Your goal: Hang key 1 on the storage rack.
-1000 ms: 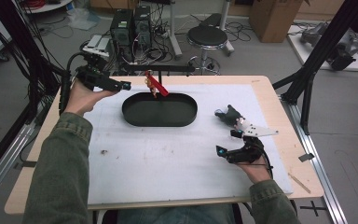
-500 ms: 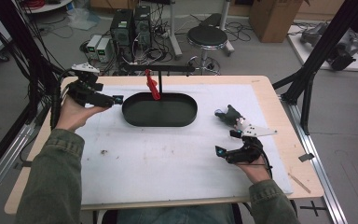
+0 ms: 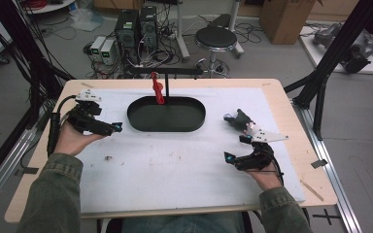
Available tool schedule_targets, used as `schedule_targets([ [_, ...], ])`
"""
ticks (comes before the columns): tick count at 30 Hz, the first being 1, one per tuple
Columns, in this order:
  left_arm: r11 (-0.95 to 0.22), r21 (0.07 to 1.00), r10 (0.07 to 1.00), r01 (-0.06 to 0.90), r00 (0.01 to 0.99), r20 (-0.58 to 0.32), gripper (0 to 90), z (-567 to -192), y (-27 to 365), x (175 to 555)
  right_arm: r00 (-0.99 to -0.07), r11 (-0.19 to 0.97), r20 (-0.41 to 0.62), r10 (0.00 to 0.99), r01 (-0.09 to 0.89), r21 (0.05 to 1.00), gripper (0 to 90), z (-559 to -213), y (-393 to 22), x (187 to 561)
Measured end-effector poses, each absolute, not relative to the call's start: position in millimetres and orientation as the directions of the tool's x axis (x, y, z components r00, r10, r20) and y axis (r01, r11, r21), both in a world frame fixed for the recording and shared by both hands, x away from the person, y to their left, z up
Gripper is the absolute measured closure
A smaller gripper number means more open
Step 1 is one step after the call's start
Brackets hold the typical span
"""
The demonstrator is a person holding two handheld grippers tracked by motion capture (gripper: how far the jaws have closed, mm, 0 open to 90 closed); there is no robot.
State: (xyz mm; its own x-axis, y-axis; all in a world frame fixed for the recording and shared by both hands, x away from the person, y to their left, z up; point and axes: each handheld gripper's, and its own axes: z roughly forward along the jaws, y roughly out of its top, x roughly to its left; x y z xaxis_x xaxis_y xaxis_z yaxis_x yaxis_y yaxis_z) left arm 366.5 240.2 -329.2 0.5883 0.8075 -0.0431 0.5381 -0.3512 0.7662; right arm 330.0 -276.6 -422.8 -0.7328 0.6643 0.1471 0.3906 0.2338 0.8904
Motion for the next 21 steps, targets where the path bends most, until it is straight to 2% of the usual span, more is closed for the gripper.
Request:
schedule_targets([
  [7,-0.300,0.768,0.806,0.565,0.581,-0.112,1.7,-351.9,246.4,354.7,-0.733,0.237,0.146,0.664,0.392,0.889,0.8,-422.9,-276.3,329.8],
  [21,-0.240,0.816,0.818,0.525,0.562,-0.122,1.7,-364.7,264.0,326.6,-0.734,0.247,0.140,0.664,0.393,0.886,0.8,-423.6,-275.1,329.8],
])
